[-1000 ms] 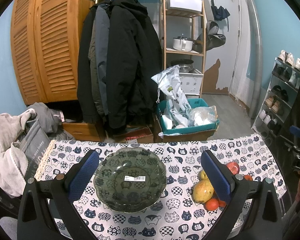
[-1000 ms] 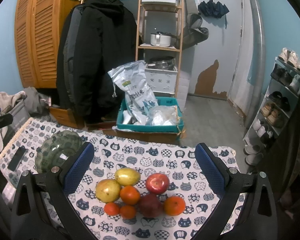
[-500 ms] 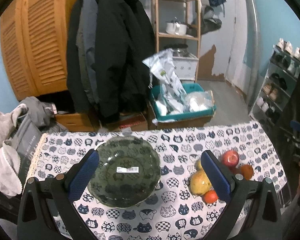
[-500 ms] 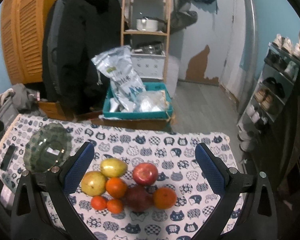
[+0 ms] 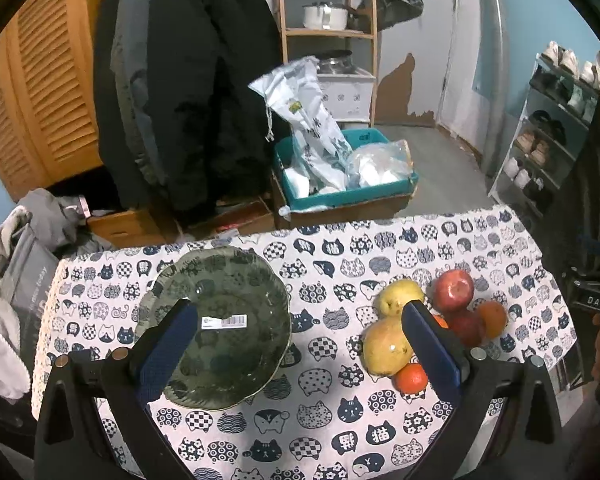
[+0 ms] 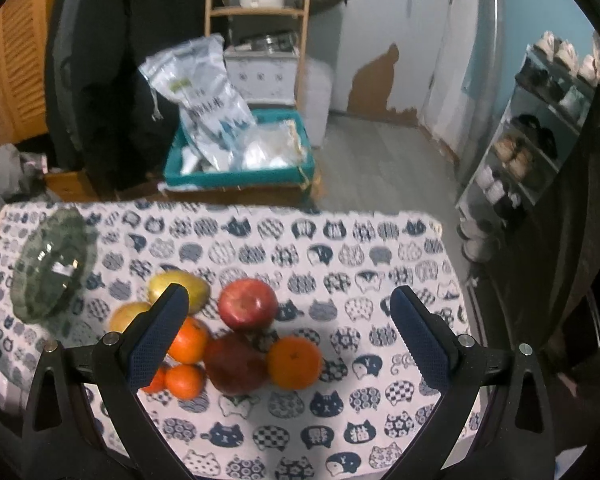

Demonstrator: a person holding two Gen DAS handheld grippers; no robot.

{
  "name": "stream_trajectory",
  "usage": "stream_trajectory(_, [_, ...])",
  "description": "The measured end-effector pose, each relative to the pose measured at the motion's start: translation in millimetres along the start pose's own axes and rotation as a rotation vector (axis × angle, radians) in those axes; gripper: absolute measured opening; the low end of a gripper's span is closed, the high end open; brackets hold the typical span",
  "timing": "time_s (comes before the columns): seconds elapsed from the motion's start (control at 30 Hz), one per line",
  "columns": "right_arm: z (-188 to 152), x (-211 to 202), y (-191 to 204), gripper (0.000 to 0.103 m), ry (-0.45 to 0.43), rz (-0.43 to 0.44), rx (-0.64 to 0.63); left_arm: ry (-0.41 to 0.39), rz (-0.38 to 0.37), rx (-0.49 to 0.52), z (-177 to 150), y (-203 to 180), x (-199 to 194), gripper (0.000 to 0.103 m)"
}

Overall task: Organize fruits
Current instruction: 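Lower the left tool onto the large green pear and close it while the right tool grasps an orange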

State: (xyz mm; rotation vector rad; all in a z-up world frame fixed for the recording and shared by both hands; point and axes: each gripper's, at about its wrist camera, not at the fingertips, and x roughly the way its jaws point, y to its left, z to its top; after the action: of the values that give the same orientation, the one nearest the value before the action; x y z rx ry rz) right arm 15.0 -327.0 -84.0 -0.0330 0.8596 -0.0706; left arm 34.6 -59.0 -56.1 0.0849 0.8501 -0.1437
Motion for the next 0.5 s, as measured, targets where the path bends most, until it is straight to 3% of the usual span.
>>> stream_trajectory(0.5, [-33, 71, -23, 0.092, 0.232, 0.024, 0.050, 0.157, -0.066, 0.021, -11, -29, 70, 0.103])
